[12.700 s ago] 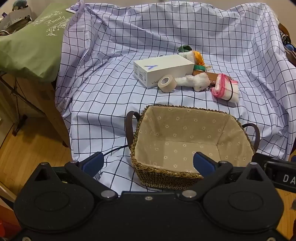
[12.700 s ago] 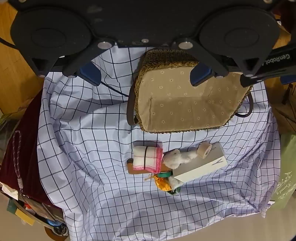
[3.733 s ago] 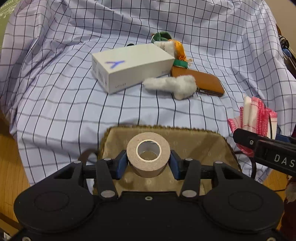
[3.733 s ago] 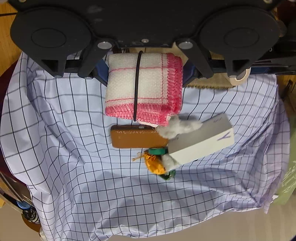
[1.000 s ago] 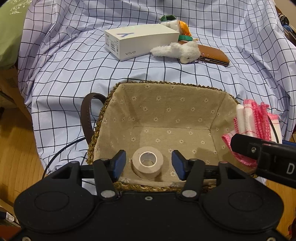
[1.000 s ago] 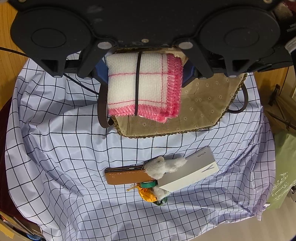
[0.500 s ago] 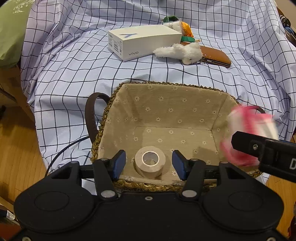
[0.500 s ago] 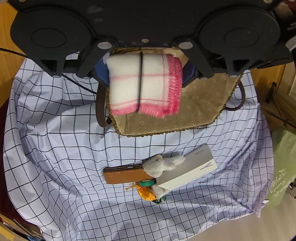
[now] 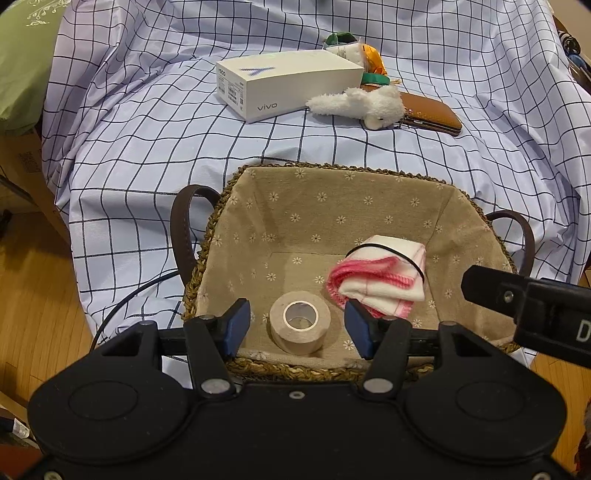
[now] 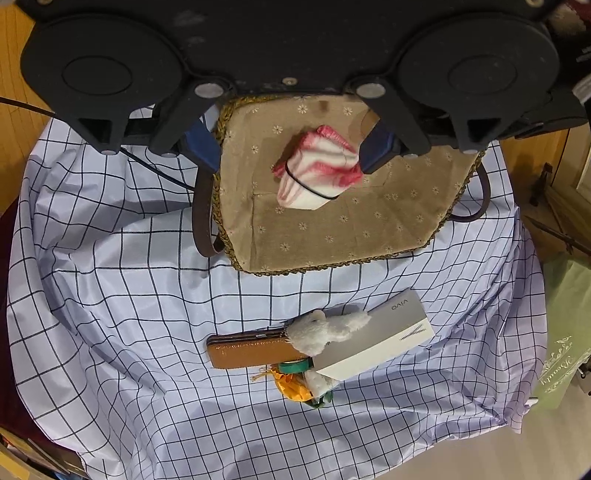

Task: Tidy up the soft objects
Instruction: 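Open the left gripper to drop the tape while the right releases the towel, then move the right gripper to the orange pouch while the left reaches the green plush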

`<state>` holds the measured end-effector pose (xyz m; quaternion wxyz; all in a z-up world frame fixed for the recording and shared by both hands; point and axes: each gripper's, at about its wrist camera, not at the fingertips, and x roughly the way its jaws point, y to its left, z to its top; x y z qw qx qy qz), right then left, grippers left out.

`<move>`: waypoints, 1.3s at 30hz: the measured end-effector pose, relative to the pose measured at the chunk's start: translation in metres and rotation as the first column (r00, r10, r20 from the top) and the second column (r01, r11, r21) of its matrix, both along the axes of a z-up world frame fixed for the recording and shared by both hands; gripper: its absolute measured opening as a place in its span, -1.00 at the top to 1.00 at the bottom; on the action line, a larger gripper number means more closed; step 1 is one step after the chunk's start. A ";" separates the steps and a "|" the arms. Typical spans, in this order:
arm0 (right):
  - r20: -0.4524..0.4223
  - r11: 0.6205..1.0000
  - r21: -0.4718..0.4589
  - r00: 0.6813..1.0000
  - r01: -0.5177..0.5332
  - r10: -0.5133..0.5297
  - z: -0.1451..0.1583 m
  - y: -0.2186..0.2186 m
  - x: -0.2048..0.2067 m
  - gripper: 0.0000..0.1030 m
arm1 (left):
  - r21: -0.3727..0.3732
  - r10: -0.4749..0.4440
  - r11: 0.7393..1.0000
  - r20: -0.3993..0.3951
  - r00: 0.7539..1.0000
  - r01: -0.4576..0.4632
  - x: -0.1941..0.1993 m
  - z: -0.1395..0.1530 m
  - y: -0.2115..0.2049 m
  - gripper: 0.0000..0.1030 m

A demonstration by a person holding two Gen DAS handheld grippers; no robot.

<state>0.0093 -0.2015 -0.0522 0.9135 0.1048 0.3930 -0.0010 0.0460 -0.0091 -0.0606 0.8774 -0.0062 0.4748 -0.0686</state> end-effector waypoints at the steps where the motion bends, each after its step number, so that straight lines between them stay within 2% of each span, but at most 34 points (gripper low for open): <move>1: 0.000 1.000 0.000 1.000 0.001 -0.001 0.000 0.000 0.000 -0.60 | 0.000 0.000 1.000 0.000 1.000 0.000 0.000 0.000 0.000 -0.07; 19: -0.007 1.000 -0.010 1.000 0.005 -0.005 -0.004 -0.001 0.000 -0.60 | 0.016 -0.007 1.000 0.009 1.000 0.007 -0.001 0.000 -0.002 -0.08; 23: -0.010 1.000 -0.021 1.000 0.009 -0.009 -0.005 -0.001 0.002 -0.60 | 0.029 -0.010 1.000 0.021 1.000 0.009 -0.001 0.002 -0.003 -0.24; 26: -0.011 0.999 -0.029 1.000 0.018 -0.018 -0.005 -0.002 0.003 -0.60 | 0.040 -0.010 0.999 0.035 0.999 0.008 -0.002 0.006 -0.003 -0.23; 34: 0.018 0.997 -0.066 0.999 0.042 -0.041 0.007 -0.004 0.010 -0.60 | 0.079 -0.039 0.996 0.079 0.996 0.033 0.001 0.018 -0.010 -0.24; 39: 0.037 0.996 -0.065 0.998 0.054 -0.051 0.019 -0.009 0.022 -0.60 | 0.079 -0.051 0.996 0.073 0.996 0.045 0.008 0.021 -0.009 -0.24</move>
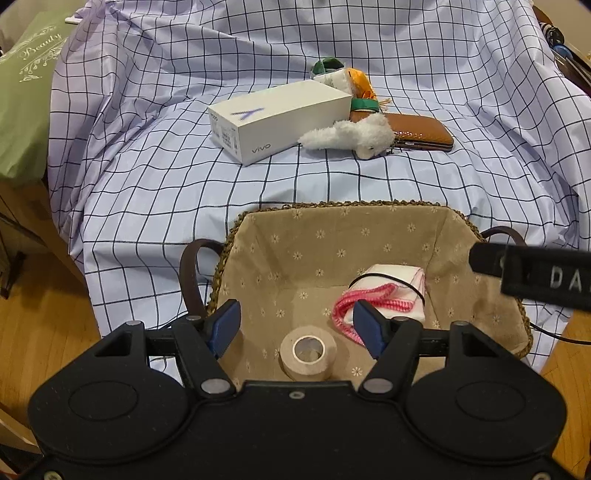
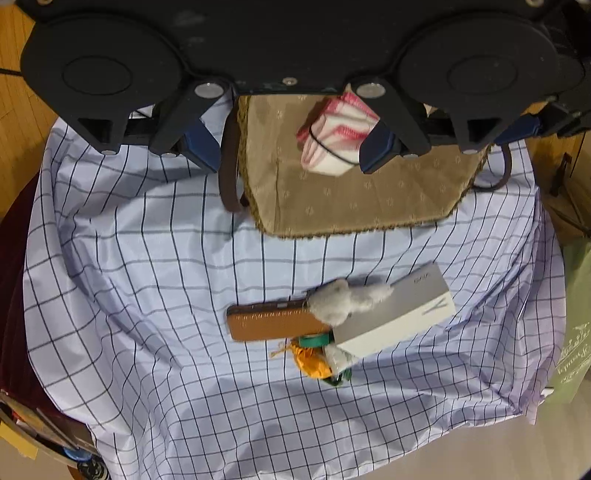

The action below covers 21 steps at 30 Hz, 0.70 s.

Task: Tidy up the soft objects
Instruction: 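Move the right gripper to the orange pouch while the left reaches the green plush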

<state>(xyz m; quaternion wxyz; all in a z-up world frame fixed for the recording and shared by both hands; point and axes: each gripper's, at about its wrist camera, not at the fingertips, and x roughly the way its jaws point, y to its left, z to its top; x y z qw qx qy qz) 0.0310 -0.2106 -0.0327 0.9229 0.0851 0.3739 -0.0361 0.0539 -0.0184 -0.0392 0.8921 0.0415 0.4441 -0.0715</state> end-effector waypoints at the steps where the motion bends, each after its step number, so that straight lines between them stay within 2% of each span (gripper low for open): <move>1: 0.000 1.000 -0.002 1.000 0.002 -0.002 0.002 -0.001 0.004 -0.60 | -0.006 -0.002 1.000 -0.005 1.000 0.002 0.002 0.001 0.001 -0.24; 10: -0.028 1.000 -0.020 0.999 0.015 -0.016 0.007 -0.008 0.047 -0.60 | -0.034 -0.030 0.999 -0.032 0.999 0.029 0.031 0.012 0.006 -0.25; 21: -0.020 0.999 -0.051 1.000 0.012 -0.013 0.025 -0.008 0.116 -0.61 | -0.009 -0.096 0.995 0.011 0.995 0.096 0.087 0.032 0.005 -0.25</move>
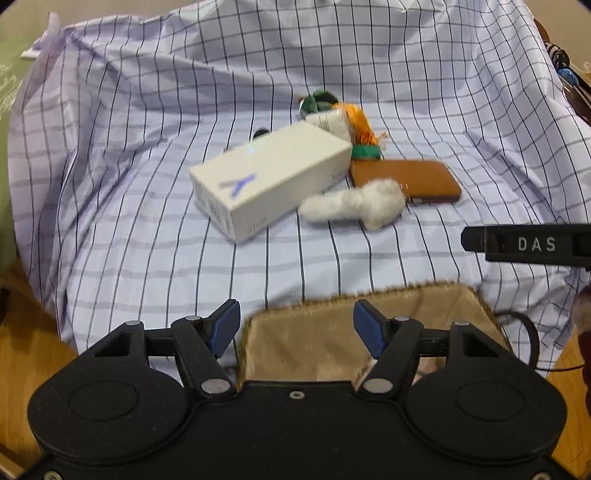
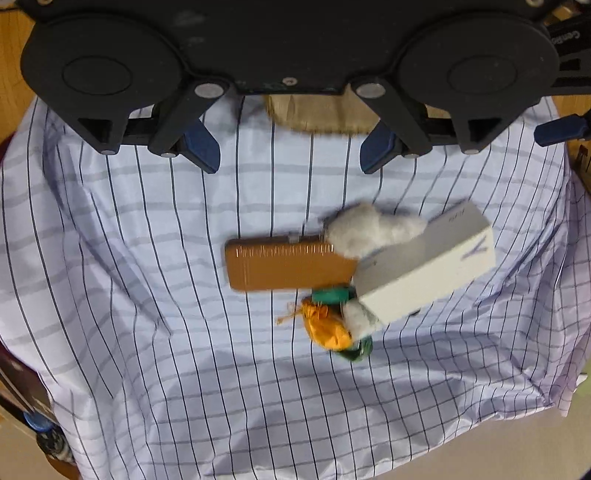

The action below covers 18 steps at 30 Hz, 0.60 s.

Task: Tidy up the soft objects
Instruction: 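Move the right gripper to the orange pouch while the left reaches the green plush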

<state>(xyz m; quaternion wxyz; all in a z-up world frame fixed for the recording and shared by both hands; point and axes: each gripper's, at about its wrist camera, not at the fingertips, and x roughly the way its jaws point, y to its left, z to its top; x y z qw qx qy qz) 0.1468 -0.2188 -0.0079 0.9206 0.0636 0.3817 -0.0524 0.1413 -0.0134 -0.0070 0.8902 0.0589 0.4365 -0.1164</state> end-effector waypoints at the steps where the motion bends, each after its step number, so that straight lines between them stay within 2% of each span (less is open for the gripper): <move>1: 0.006 1.000 -0.004 1.000 -0.001 0.001 0.003 -0.001 0.008 -0.62 | 0.000 -0.006 1.000 0.004 1.000 0.006 0.006 0.002 0.000 -0.25; 10: 0.077 1.000 -0.023 0.997 0.010 -0.008 0.034 -0.010 0.084 -0.68 | 0.009 -0.020 1.000 0.071 0.997 0.020 0.068 0.021 -0.001 -0.26; 13: 0.099 1.000 -0.028 0.995 0.011 -0.008 0.042 -0.012 0.111 -0.74 | 0.011 -0.013 1.000 0.082 0.997 0.012 0.094 0.024 -0.002 -0.42; 18: 0.114 0.999 -0.049 0.993 0.002 0.004 0.045 -0.012 0.162 -0.80 | 0.028 -0.014 1.000 0.114 0.993 0.011 0.133 0.028 -0.008 -0.42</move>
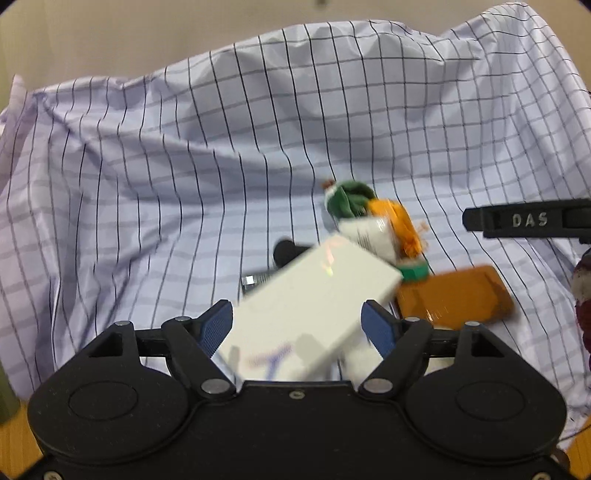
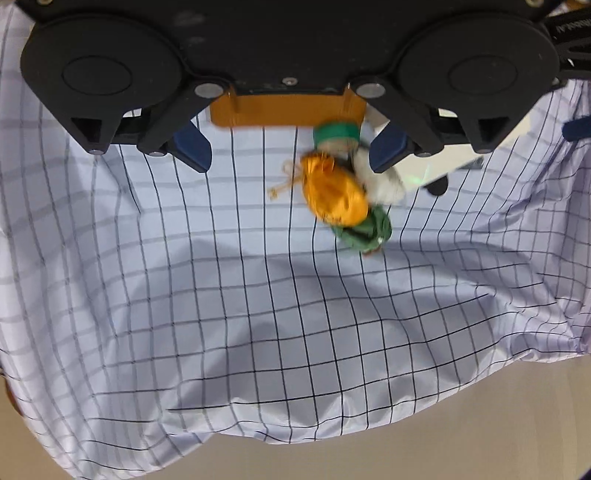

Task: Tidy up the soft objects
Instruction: 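Move the right gripper to the orange pouch while the left reaches the green plush, then close the right gripper on the orange pouch while the left grips the green plush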

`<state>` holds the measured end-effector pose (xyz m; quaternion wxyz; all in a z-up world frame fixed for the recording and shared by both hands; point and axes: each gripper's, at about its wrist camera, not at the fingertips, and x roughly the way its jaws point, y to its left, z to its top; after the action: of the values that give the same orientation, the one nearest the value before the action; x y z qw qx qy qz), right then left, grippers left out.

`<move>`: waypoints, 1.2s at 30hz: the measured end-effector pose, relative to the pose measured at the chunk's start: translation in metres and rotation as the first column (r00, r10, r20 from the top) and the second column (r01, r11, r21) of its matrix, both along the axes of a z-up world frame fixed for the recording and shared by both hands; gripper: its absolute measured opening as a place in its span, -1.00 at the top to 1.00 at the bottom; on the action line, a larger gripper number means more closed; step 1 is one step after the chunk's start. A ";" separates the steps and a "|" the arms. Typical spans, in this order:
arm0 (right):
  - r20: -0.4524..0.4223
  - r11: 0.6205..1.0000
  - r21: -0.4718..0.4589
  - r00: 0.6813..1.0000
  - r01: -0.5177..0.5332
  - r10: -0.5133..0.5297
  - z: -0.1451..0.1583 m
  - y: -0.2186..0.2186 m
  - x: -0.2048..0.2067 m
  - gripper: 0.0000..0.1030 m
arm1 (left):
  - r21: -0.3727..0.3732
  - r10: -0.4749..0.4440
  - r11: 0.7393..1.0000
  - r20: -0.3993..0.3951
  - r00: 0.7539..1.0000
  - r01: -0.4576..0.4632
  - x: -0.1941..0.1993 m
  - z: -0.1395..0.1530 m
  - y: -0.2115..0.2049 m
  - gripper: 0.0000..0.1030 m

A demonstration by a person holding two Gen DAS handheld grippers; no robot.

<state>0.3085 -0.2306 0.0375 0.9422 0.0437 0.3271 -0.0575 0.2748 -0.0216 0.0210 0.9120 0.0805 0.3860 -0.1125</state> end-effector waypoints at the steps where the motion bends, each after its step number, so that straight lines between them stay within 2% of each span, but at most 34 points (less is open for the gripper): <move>1: -0.007 1.000 0.001 1.000 -0.004 0.004 -0.001 0.000 0.009 -0.79 | 0.003 0.000 1.000 0.002 1.000 0.000 0.009 0.000 -0.001 -0.42; 9: -0.088 0.996 0.078 0.995 -0.032 0.039 -0.019 -0.009 0.087 -0.75 | 0.028 0.009 1.000 0.007 1.000 -0.010 0.071 -0.003 -0.010 -0.43; 14: -0.123 0.995 0.087 0.991 -0.050 0.060 -0.033 -0.008 0.124 -0.70 | 0.033 0.024 0.999 -0.026 0.999 -0.023 0.100 -0.014 -0.012 -0.43; 18: -0.161 0.994 0.087 0.984 -0.060 0.074 -0.048 -0.006 0.144 -0.66 | 0.029 0.038 0.999 -0.046 0.998 -0.037 0.110 -0.020 -0.009 -0.43; 28: -0.195 0.989 0.128 0.976 -0.071 0.095 -0.069 -0.002 0.173 -0.64 | 0.039 0.063 0.997 -0.069 0.996 -0.060 0.122 -0.028 -0.004 -0.43; 31: -0.232 0.986 0.146 0.966 -0.080 0.112 -0.080 0.001 0.180 -0.50 | 0.040 0.073 0.997 -0.067 0.995 -0.070 0.125 -0.028 -0.002 -0.43; 35: -0.217 0.983 0.156 0.968 -0.094 0.127 -0.078 0.000 0.179 -0.24 | 0.042 0.077 0.996 -0.063 0.995 -0.074 0.131 -0.027 -0.003 -0.43; 36: -0.215 0.985 0.149 0.969 -0.092 0.123 -0.076 -0.001 0.178 -0.23 | 0.040 0.076 0.997 -0.063 0.995 -0.073 0.132 -0.025 -0.005 -0.43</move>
<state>0.4867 -0.2318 -0.0381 0.8959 0.0840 0.4360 0.0121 0.4071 -0.0261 -0.0045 0.9010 0.0796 0.4200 -0.0737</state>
